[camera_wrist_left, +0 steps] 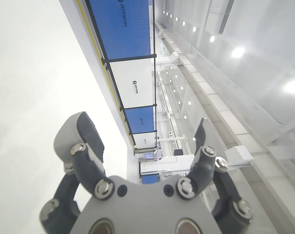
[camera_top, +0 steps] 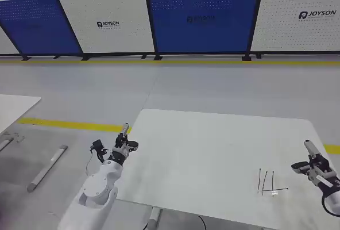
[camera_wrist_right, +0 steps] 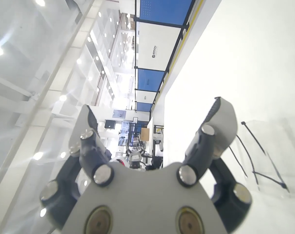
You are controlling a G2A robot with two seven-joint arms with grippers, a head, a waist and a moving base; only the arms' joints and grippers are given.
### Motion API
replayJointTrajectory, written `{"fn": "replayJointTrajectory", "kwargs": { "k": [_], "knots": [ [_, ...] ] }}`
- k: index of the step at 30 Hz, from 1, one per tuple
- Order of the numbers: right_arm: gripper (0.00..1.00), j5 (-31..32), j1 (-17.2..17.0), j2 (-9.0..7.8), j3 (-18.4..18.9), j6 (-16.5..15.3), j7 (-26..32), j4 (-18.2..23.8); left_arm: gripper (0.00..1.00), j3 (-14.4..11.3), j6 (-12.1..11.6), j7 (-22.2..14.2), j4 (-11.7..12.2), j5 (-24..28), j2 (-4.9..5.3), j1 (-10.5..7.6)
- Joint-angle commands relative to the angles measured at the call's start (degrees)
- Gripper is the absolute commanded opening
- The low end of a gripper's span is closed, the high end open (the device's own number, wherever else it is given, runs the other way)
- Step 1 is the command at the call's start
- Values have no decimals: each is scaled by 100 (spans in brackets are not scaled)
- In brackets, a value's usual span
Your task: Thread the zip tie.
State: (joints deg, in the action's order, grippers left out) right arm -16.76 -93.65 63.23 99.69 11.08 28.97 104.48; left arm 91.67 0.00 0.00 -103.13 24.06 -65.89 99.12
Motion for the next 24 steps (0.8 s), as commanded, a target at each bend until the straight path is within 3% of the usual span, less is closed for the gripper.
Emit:
{"fn": "replayJointTrajectory", "kwargs": {
  "k": [1, 12, 17, 21, 24],
  "knots": [
    [100, -9, -5, 2, -3, -5, -21, -1, 100, 0, 0, 0, 0, 0, 0, 0],
    [100, 174, 10, -15, -44, 73, 114, -25, 100, 0, 0, 0, 0, 0, 0, 0],
    [100, 198, 396, -154, 313, 377, 1458, -291, 100, 0, 0, 0, 0, 0, 0, 0],
    [100, 588, 668, -299, 535, 318, 2597, -495, 100, 0, 0, 0, 0, 0, 0, 0],
    [100, 824, 1013, -401, 568, 199, 3361, -954, 100, 0, 0, 0, 0, 0, 0, 0]
  ]
}}
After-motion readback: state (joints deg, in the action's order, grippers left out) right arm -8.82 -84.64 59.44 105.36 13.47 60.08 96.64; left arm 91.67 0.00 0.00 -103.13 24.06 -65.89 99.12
